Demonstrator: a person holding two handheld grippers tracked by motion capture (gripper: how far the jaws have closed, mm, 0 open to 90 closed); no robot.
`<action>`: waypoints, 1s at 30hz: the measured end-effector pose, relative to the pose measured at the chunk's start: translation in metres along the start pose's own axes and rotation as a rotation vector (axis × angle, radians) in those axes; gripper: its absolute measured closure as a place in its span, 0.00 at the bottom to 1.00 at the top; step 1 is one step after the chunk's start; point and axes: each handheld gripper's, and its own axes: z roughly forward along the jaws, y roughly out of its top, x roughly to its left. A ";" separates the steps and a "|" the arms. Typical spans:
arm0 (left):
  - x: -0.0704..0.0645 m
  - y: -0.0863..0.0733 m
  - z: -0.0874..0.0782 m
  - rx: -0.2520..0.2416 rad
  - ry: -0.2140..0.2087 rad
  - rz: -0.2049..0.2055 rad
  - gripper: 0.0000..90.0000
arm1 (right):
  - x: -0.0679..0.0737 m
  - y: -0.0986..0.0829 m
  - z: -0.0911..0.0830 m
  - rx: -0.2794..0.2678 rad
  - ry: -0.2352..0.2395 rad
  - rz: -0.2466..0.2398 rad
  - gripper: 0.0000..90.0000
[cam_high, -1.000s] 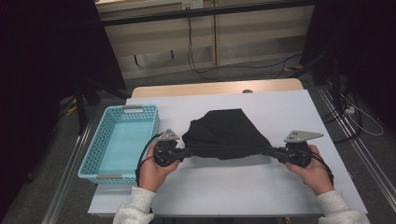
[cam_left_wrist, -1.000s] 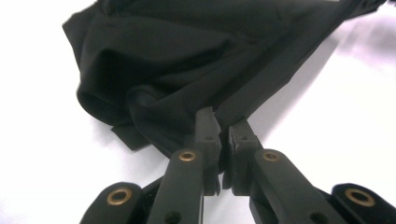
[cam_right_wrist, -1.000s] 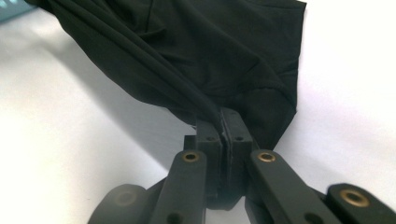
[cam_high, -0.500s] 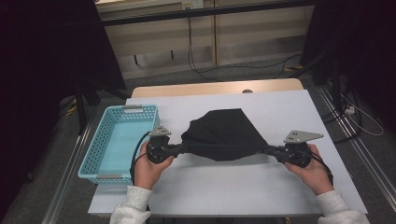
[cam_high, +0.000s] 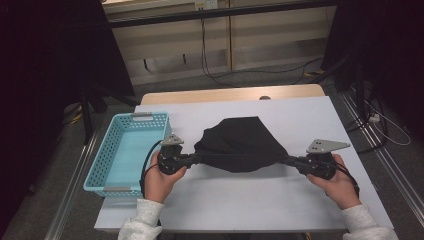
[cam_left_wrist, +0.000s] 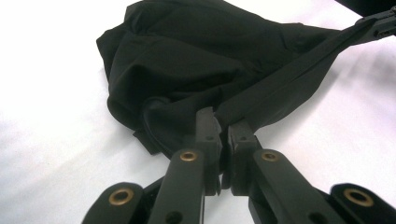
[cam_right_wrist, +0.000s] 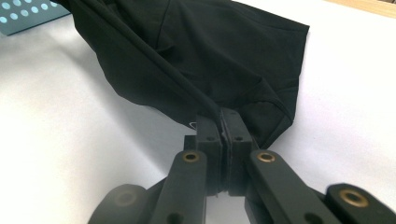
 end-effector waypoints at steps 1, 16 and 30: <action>0.000 0.000 -0.001 0.001 0.001 0.002 0.96 | 0.000 0.000 -0.001 0.000 -0.002 -0.001 0.98; 0.000 0.011 -0.012 -0.010 -0.002 -0.006 0.96 | 0.008 0.014 -0.003 0.000 0.004 -0.032 0.98; -0.006 0.064 -0.029 -0.070 -0.018 0.039 0.96 | 0.004 0.066 -0.051 -0.080 -0.027 -0.073 0.98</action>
